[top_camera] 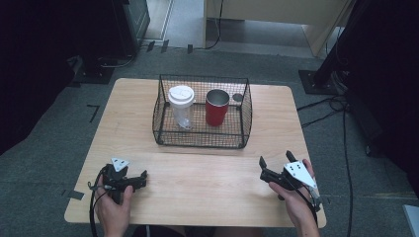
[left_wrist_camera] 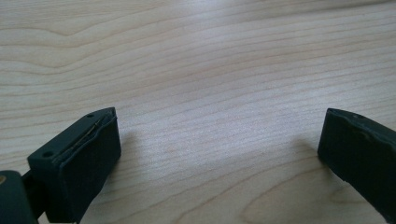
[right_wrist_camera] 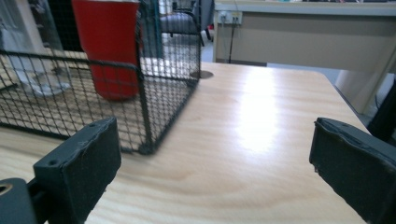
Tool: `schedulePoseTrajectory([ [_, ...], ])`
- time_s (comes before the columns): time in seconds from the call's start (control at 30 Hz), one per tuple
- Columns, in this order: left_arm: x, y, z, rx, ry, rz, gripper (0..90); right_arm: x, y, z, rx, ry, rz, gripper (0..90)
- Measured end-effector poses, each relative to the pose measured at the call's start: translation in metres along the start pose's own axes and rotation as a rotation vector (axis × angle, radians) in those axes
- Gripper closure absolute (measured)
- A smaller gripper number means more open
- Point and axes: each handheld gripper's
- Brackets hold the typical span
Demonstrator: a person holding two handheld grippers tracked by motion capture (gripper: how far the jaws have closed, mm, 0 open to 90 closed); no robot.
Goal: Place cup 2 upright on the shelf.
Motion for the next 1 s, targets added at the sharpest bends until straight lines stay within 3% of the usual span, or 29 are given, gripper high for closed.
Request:
schedulePoseTrajectory([
  [0.47, 0.000, 0.000, 0.000, 0.001, -0.002, -0.001, 0.0, -0.023, -0.027, -0.026, -0.073, 0.028, 0.045, 2.2],
  [0.67, 0.000, 0.000, -0.001, 0.001, 0.000, 0.000, 0.1, -0.025, -0.035, -0.033, -0.101, 0.013, 0.068, 2.3],
  [0.87, 0.000, 0.000, -0.001, 0.001, -0.001, -0.001, 0.0, -0.026, -0.044, -0.042, -0.119, -0.013, 0.162, 2.4],
  [1.0, 0.000, 0.000, -0.001, 0.001, -0.002, -0.001, 0.1, -0.027, -0.047, -0.047, -0.115, 0.018, 0.224, 3.7],
])
Point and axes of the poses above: each handheld gripper's, and its own axes: y roughly forward along the jaws, x roughly out of its top, z roughly to its left, and after that the axes turned 5 degrees about x, right-handed
